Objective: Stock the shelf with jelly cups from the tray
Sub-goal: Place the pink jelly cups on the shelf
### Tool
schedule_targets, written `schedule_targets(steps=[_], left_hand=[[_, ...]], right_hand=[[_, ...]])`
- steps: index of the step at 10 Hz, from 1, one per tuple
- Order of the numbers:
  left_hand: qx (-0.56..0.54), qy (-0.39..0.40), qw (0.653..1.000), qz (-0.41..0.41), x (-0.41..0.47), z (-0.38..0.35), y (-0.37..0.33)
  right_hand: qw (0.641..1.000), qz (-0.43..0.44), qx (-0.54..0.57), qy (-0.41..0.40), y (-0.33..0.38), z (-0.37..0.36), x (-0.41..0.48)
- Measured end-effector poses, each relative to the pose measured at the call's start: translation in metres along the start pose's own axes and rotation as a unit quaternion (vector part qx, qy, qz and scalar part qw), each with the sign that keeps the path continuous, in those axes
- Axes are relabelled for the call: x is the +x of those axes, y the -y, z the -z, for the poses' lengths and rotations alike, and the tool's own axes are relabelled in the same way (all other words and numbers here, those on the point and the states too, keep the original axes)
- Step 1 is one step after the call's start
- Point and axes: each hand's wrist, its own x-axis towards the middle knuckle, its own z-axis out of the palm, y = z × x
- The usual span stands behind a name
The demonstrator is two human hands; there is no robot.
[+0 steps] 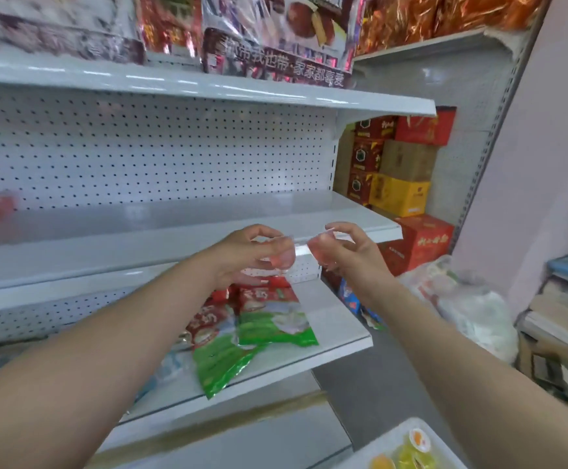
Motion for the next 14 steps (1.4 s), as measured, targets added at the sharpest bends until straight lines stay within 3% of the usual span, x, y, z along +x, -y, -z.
schedule_targets(steps=[3, 5, 7, 9, 12, 14], left_hand=[[0.16, -0.132, 0.978, -0.003, -0.053, 0.225, -0.002], [0.355, -0.15, 0.917, 0.105, -0.082, 0.381, 0.018], [0.45, -0.18, 0.856, 0.181, -0.102, 0.493, 0.019], [0.513, -0.17, 0.82, 0.186, -0.107, 0.55, 0.04], [0.499, -0.147, 0.84, 0.157, -0.103, 0.572, 0.072], [0.495, -0.157, 0.84, 0.156, -0.106, 0.576, 0.075]], right_hand=[[0.994, 0.053, -0.043, 0.088, 0.011, -0.225, 0.066], [0.983, 0.043, -0.072, 0.16, -0.006, -0.38, 0.093], [0.976, 0.04, -0.1, 0.189, -0.023, -0.498, 0.117], [0.956, 0.04, -0.178, 0.229, -0.045, -0.568, 0.134], [0.932, 0.04, -0.261, 0.25, -0.065, -0.609, 0.135], [0.957, -0.03, -0.191, 0.217, -0.066, -0.615, 0.134]])
